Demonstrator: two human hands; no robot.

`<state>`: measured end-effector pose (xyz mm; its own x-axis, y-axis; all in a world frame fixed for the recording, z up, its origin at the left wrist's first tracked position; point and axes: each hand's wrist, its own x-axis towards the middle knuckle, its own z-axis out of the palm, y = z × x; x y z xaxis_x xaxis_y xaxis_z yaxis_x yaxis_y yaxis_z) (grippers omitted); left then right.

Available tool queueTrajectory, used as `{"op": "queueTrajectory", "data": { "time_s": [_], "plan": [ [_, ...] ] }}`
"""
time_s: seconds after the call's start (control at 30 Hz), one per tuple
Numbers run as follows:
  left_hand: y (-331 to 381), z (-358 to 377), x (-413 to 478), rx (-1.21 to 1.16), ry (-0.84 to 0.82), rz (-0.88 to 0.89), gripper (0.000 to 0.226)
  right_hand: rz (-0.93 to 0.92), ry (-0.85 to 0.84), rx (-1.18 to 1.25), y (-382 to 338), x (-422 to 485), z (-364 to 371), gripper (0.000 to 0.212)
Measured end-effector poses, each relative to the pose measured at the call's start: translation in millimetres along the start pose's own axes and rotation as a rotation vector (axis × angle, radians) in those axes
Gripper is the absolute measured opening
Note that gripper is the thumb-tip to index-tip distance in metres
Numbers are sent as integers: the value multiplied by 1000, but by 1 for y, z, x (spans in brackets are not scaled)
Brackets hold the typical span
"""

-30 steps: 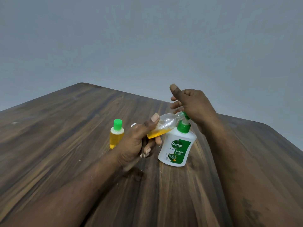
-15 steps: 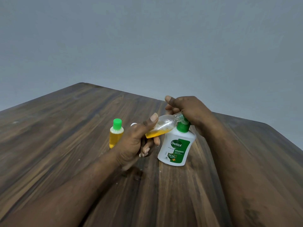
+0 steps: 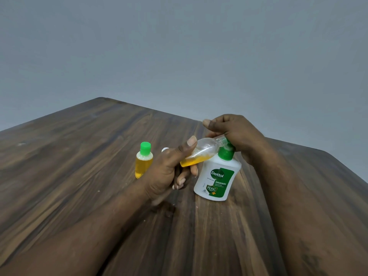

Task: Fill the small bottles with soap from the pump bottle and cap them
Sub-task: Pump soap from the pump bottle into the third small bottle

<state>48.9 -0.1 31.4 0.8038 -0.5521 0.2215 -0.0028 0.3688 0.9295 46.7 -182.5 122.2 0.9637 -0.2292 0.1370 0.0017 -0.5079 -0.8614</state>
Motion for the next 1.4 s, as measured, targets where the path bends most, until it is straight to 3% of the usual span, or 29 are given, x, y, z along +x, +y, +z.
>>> {"op": "queueTrajectory", "data": {
  "time_s": [0.27, 0.47, 0.67, 0.87, 1.13, 1.4],
  "plan": [
    [-5, -6, 1, -4, -28, -15, 70, 18, -1, -24, 1, 1, 3, 24],
    [-5, -4, 1, 9, -58, 2, 71, -100, 94, -44, -7, -4, -4, 50],
    [-5, -2, 3, 25, -82, 14, 70, -143, 176, 41, -9, -4, -7, 55],
    [-6, -6, 3, 32, -58, 5, 71, 1, -9, -28, 2, 1, 0, 31],
    [-6, -5, 1, 24, -25, -22, 68, 3, -5, -64, 5, 3, 2, 28],
    [-6, -5, 2, 40, -68, -9, 71, -145, 112, -33, -11, -7, -9, 57]
  ]
}}
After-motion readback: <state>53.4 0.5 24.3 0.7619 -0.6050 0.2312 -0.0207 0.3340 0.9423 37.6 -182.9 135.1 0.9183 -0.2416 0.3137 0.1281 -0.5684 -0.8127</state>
